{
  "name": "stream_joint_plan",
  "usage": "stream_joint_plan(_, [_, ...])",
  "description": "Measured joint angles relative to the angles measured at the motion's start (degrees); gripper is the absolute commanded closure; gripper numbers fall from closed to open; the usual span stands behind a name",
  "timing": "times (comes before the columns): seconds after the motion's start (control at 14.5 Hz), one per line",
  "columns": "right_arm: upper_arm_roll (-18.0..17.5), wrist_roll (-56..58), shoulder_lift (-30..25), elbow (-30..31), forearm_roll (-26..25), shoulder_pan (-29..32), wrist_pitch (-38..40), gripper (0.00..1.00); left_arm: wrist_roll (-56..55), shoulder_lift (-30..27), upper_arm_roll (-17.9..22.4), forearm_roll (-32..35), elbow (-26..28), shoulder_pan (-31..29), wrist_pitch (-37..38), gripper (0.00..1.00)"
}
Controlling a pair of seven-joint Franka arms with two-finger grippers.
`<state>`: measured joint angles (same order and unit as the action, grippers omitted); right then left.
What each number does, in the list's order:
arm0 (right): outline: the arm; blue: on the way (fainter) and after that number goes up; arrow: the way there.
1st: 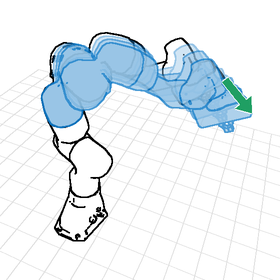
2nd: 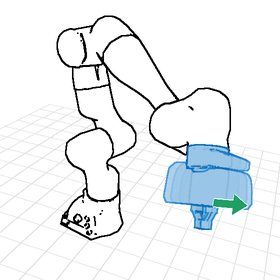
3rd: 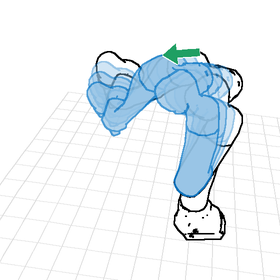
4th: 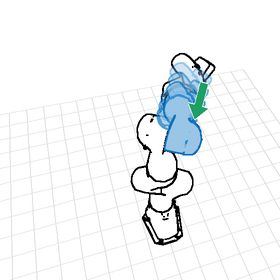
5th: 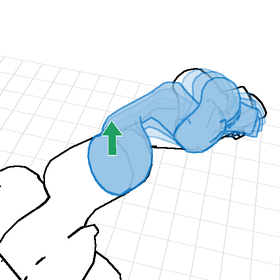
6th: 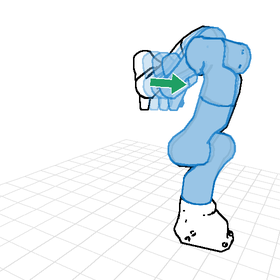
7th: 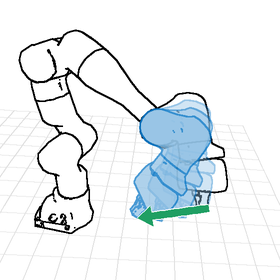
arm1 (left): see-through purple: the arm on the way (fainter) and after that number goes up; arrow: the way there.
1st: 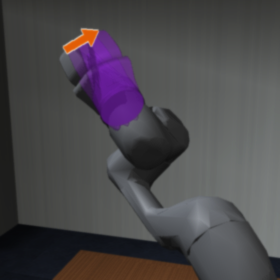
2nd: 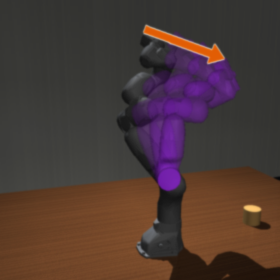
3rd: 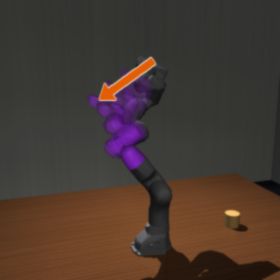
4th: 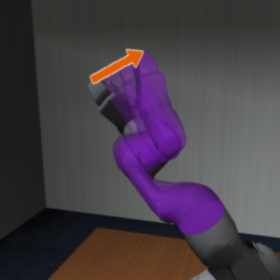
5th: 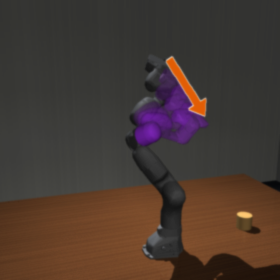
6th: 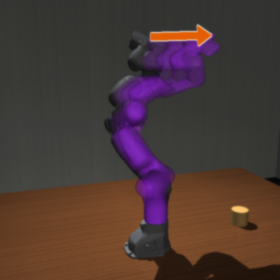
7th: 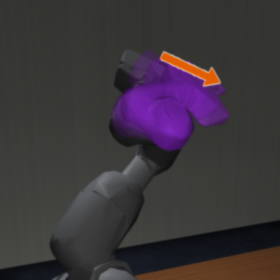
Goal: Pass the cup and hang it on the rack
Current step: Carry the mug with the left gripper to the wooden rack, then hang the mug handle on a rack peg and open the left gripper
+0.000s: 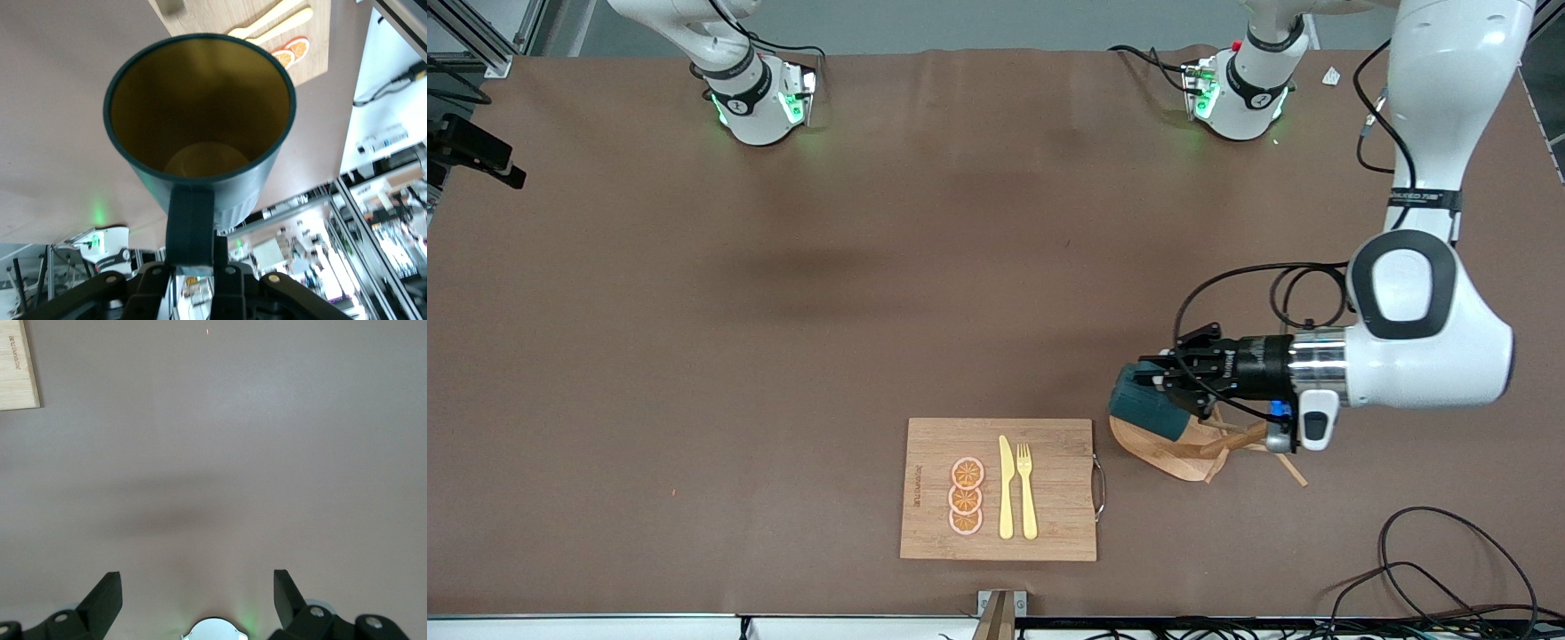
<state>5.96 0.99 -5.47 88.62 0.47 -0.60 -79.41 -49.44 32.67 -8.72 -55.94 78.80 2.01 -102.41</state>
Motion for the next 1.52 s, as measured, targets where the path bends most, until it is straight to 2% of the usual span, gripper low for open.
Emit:
stream_joint_plan(0.34, [0.08, 0.17, 0.00, 0.01, 0.00, 0.00, -0.01, 0.00, 9.24, 0.02, -0.12, -3.03, 4.54, -3.50, 1.67, 0.97])
stream_joint_plan(0.83, [0.13, 0.34, 0.01, 0.14, 0.00, 0.00, -0.40, 0.00, 16.60, 0.51, -0.12, -4.31, 5.52, -9.01, 5.15, 0.93])
stream_joint_plan(0.9, [0.14, 0.35, 0.01, 0.23, 0.00, 0.00, -0.46, 0.00, 17.13, 0.63, -0.13, -4.32, 5.59, -9.47, 5.30, 0.88])
stream_joint_plan(1.03, [0.14, 0.37, 0.01, 0.51, 0.00, 0.00, -0.67, 0.00, 18.39, 1.00, -0.13, -4.32, 5.70, -9.92, 5.36, 0.66])
stream_joint_plan(1.1, [0.14, 0.37, 0.02, 0.60, 0.00, 0.00, -0.74, 0.00, 18.57, 1.25, -0.14, -4.39, 5.72, -9.91, 5.39, 0.49])
stream_joint_plan(1.17, [0.14, 0.37, 0.03, 0.62, 0.00, 0.00, -0.76, 0.00, 18.67, 1.53, -0.17, -4.53, 5.72, -9.91, 5.39, 0.39])
stream_joint_plan(1.31, [0.14, 0.39, 0.04, 0.62, 0.00, 0.00, -0.77, 0.00, 18.73, 1.90, -0.18, -4.72, 5.72, -9.91, 5.39, 0.26])
stream_joint_plan(1.38, [0.14, 0.40, 0.04, 0.62, 0.00, 0.00, -0.77, 0.00, 18.73, 1.93, -0.18, -4.75, 5.70, -9.91, 5.39, 0.01])
stream_joint_plan(1.52, [0.14, 0.40, 0.04, 0.62, 0.00, 0.00, -0.79, 0.00, 18.73, 1.88, -0.18, -4.77, 5.19, -9.92, 5.39, 0.00])
